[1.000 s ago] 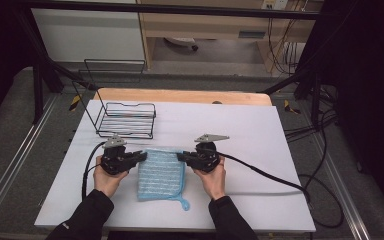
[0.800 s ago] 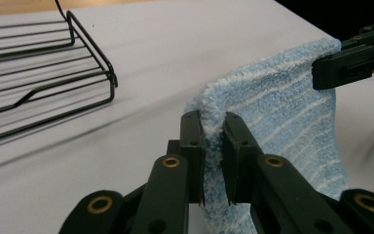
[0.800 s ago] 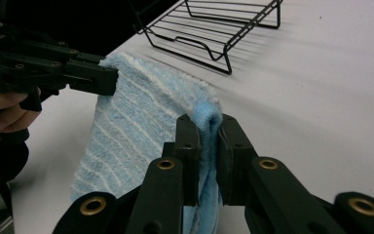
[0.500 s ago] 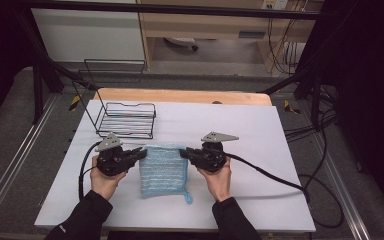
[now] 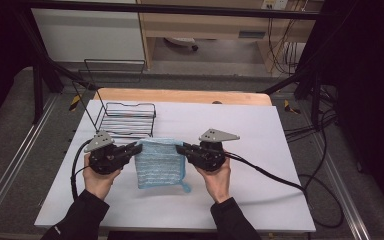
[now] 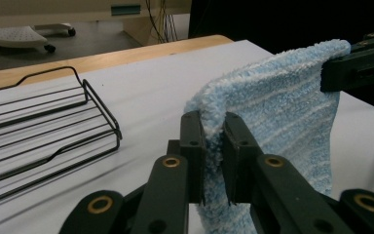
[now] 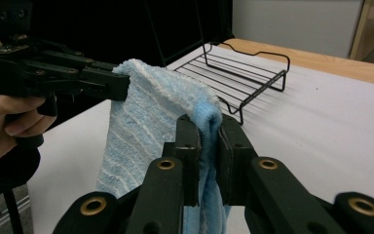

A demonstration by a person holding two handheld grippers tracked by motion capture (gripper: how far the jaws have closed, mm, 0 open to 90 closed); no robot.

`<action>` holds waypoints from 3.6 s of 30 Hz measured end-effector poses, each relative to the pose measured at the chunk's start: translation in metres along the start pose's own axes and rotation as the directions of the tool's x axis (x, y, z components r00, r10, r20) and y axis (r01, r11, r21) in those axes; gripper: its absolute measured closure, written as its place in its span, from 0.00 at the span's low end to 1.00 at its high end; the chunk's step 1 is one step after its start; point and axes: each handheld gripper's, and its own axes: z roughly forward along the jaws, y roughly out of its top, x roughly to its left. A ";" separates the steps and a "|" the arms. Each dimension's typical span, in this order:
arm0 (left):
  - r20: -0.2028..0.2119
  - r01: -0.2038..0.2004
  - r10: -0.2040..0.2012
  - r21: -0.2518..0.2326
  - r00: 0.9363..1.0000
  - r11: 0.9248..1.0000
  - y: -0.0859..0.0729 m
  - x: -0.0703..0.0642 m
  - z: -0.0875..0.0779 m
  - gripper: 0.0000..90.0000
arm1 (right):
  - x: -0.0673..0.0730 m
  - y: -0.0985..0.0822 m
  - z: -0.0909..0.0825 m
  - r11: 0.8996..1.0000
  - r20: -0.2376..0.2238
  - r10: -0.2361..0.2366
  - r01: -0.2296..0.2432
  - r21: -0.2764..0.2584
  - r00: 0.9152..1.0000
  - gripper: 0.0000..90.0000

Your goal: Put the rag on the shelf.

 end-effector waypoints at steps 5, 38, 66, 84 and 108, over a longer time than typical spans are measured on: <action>-0.007 -0.002 0.001 -0.024 1.000 1.000 0.004 0.000 -0.007 0.90 | 0.007 0.005 0.000 1.000 0.004 -0.019 0.019 -0.021 1.000 0.91; -0.048 -0.017 0.007 -0.215 0.999 0.977 0.045 0.020 -0.060 0.90 | 0.049 0.064 0.013 0.974 0.018 -0.133 0.134 -0.184 0.991 0.91; -0.116 -0.020 -0.021 -0.343 0.993 0.939 0.093 0.053 -0.086 0.90 | 0.065 0.122 0.048 0.944 0.028 -0.183 0.184 -0.273 0.983 0.91; -0.144 -0.046 -0.016 -0.416 0.989 0.908 0.127 0.069 -0.100 0.90 | 0.073 0.163 0.060 0.919 0.065 -0.209 0.219 -0.327 0.976 0.91; -0.163 -0.051 -0.031 -0.475 0.986 0.878 0.173 0.086 -0.110 0.90 | 0.079 0.217 0.071 0.886 0.113 -0.233 0.259 -0.385 0.966 0.91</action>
